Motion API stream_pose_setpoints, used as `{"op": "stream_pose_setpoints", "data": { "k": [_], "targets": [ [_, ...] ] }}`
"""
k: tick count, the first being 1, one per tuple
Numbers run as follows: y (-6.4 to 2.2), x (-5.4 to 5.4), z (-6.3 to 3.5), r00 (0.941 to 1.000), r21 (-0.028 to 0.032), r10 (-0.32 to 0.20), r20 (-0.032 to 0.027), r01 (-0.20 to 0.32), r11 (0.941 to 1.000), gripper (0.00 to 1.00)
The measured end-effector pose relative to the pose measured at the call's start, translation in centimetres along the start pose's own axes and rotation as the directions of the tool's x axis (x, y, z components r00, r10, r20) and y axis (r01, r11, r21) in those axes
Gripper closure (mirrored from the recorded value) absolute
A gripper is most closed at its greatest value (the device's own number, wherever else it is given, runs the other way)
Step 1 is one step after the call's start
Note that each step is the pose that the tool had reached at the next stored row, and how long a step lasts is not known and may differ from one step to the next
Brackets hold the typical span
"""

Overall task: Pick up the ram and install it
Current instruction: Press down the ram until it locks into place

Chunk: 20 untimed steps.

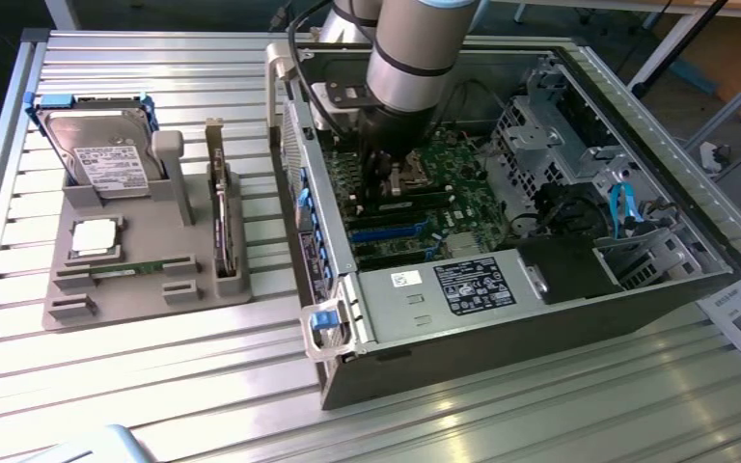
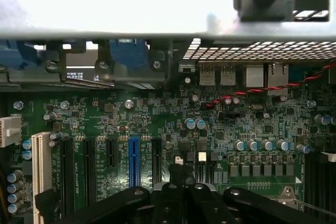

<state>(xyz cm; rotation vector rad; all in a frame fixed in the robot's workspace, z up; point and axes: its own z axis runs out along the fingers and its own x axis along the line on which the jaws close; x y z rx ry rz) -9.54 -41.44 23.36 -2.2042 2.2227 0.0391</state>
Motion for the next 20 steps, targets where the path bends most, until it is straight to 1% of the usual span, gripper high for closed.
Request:
{"op": "stream_pose_setpoints", "data": {
  "k": [11,12,15,20],
  "targets": [
    [0.02,0.0,-1.89,1.0,-0.0002,0.0,-0.0002,0.0,1.0,0.9],
    [0.03,-0.1,-2.25,1.0,-0.0002,0.0,-0.0002,0.0,1.0,0.9],
    [0.03,-0.1,-2.77,1.0,-0.0003,0.0,-0.0006,0.0,1.0,0.9],
    [0.03,-0.1,-3.35,1.0,-0.0002,0.0,-0.0013,0.0,1.0,0.9]
  ]
}}
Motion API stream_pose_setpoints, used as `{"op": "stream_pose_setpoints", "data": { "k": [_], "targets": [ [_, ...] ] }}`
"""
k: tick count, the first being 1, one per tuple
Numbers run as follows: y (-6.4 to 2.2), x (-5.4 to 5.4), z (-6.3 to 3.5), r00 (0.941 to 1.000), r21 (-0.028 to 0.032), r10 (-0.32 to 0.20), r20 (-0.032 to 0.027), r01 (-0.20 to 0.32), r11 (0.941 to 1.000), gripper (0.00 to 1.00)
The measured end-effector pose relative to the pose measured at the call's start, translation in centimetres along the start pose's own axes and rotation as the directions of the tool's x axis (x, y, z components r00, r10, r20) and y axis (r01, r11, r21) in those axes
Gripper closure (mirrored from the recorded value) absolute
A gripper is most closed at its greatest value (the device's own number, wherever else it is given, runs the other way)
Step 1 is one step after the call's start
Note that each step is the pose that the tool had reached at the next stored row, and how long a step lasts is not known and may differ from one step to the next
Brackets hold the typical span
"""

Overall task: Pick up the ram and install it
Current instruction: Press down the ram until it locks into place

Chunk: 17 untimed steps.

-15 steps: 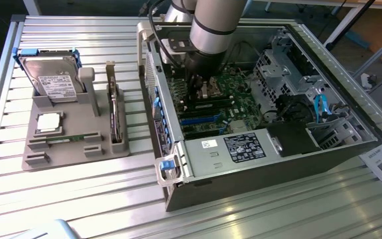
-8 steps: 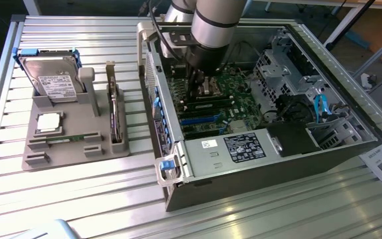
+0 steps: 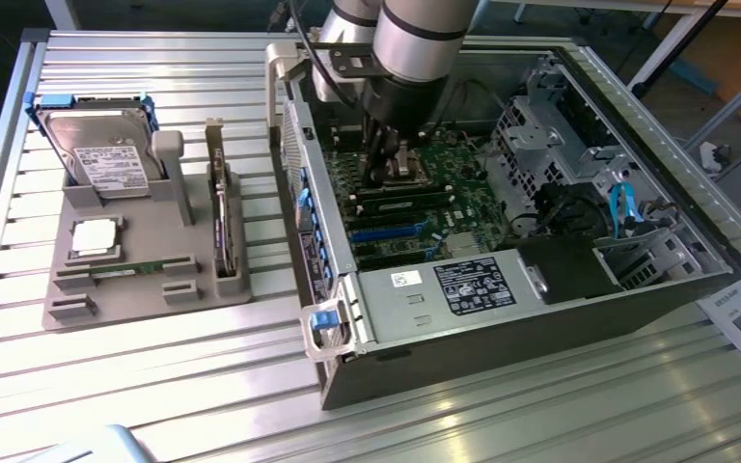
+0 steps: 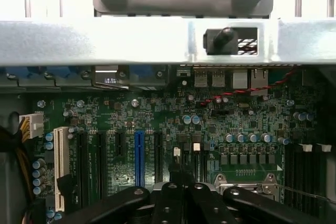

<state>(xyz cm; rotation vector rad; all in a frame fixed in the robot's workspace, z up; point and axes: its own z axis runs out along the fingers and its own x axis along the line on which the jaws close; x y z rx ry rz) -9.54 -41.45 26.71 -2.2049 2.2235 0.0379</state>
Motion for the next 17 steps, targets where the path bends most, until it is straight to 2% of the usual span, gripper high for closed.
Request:
{"op": "stream_pose_setpoints", "data": {
  "k": [13,17],
  "targets": [
    [0.02,0.0,-1.89,1.0,0.0001,0.0,-0.0032,0.0,1.0,0.9],
    [0.03,-0.1,-2.58,1.0,0.0,0.0,-0.007,0.0,1.0,0.9]
  ]
}}
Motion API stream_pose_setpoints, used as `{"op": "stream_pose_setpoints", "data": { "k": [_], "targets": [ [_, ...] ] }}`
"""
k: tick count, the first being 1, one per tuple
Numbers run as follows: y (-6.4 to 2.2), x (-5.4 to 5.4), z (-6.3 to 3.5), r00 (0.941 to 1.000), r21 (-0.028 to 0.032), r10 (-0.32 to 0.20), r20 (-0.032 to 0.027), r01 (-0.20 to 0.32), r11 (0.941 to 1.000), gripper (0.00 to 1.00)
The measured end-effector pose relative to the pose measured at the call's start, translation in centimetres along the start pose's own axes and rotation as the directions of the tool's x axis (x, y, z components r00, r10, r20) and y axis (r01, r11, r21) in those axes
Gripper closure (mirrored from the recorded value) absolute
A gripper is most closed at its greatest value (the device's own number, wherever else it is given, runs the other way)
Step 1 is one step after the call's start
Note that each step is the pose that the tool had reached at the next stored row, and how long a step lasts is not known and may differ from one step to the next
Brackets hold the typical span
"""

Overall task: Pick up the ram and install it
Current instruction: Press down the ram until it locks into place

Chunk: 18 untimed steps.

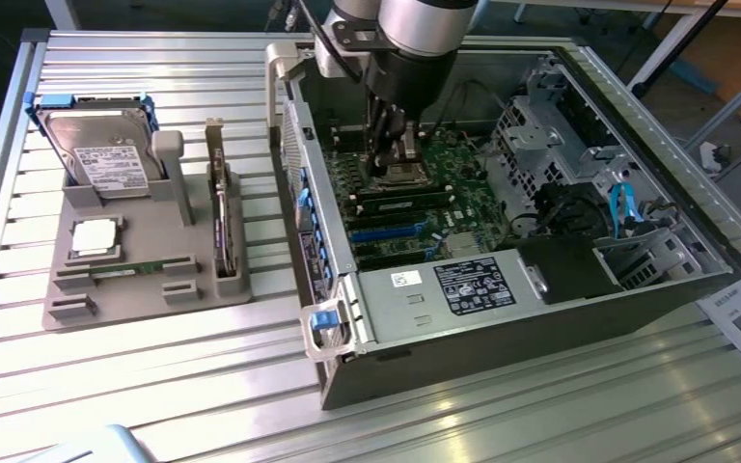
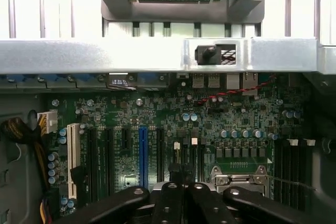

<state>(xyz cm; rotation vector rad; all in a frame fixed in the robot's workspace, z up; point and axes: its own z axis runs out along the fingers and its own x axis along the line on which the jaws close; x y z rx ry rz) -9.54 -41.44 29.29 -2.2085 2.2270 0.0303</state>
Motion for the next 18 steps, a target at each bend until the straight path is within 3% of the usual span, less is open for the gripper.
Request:
{"op": "stream_pose_setpoints", "data": {
  "k": [5,12,15,18],
  "targets": [
    [0.01,0.0,-0.7,1.0,0.0,0.0,-0.0045,0.0,1.0,0.9],
    [0.0,0.0,-0.73,1.0,0.0,0.0,-0.0058,0.0,1.0,0.9],
    [-0.54,0.0,-0.73,1.0,0.0001,0.0,-0.0063,0.0,1.0,0.9],
    [-1.62,0.0,-0.74,1.0,0.0001,0.0,-0.0063,0.0,1.0,0.9]
  ]
}}
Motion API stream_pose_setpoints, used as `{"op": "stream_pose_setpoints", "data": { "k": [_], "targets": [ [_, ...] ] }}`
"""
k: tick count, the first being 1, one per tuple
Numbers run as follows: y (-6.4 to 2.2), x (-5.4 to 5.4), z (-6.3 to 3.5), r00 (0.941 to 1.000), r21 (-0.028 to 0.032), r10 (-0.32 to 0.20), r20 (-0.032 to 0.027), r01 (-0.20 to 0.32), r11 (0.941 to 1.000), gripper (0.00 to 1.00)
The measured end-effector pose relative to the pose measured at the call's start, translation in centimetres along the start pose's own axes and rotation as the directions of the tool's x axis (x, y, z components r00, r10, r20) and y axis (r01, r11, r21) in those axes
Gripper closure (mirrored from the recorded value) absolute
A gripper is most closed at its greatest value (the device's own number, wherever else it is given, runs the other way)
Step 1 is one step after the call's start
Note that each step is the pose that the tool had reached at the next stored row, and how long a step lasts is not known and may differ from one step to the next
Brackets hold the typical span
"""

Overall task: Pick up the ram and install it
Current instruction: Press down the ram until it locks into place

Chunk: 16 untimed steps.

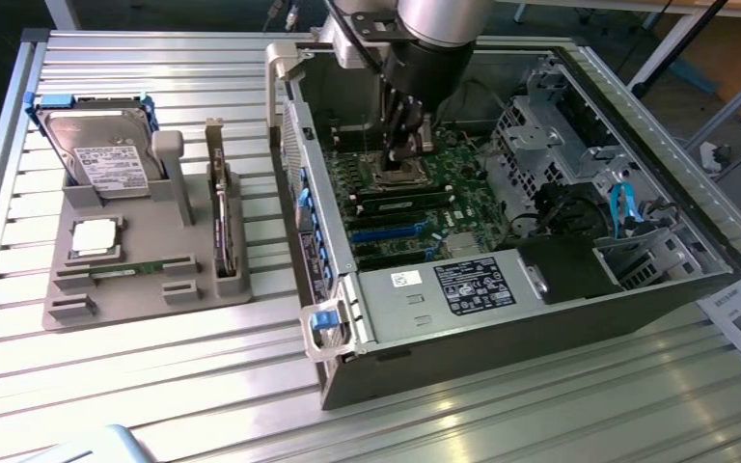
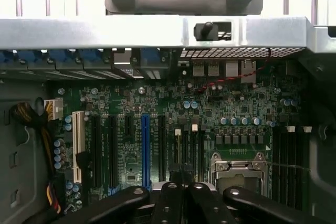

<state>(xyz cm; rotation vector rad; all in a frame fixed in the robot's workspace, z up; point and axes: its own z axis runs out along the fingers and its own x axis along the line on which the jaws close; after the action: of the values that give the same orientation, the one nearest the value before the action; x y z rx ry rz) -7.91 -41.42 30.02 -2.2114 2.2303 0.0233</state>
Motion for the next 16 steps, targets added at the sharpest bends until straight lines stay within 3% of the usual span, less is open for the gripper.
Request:
{"op": "stream_pose_setpoints", "data": {
  "k": [16],
  "targets": [
    [-4.47,0.0,-0.05,1.0,0.0,0.0,-0.0001,0.0,1.0,0.9]
  ]
}}
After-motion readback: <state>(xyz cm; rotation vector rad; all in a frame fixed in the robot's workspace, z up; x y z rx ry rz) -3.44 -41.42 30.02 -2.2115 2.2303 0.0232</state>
